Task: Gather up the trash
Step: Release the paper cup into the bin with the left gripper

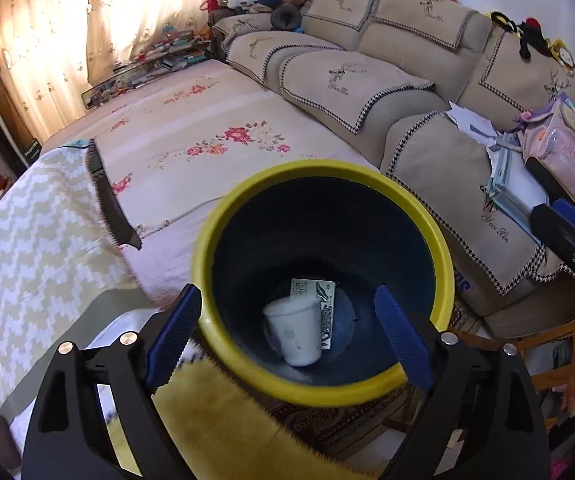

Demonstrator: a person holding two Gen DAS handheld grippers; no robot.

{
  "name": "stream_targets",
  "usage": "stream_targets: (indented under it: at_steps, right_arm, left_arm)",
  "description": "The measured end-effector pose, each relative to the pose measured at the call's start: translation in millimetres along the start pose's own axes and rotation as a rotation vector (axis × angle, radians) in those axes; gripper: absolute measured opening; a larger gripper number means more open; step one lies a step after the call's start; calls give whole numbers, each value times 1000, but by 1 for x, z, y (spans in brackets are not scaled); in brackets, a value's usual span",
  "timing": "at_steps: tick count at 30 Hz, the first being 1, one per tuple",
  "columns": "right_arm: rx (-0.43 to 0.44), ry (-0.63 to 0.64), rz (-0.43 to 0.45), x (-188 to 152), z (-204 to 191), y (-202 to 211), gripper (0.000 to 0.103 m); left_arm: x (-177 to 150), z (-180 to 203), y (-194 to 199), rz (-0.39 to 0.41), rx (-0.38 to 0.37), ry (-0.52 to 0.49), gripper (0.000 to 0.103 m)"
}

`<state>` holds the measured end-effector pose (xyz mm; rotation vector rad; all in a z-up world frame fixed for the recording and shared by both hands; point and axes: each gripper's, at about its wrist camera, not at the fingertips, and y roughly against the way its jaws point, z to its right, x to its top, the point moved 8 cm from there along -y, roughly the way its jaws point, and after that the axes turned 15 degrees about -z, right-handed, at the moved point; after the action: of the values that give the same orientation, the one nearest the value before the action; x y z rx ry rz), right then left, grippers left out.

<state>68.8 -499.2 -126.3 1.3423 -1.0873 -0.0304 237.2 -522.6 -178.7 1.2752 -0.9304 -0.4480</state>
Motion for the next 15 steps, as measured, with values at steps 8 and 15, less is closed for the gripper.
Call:
stream_targets:
  at_steps: [8, 15]
  right_arm:
    - [21, 35, -9, -5, -22, 2, 84]
    - [63, 132, -59, -19, -76, -10, 85]
  left_arm:
    - [-63, -31, 82, 123, -26, 115, 91]
    - [-146, -84, 154, 225, 25, 261, 93]
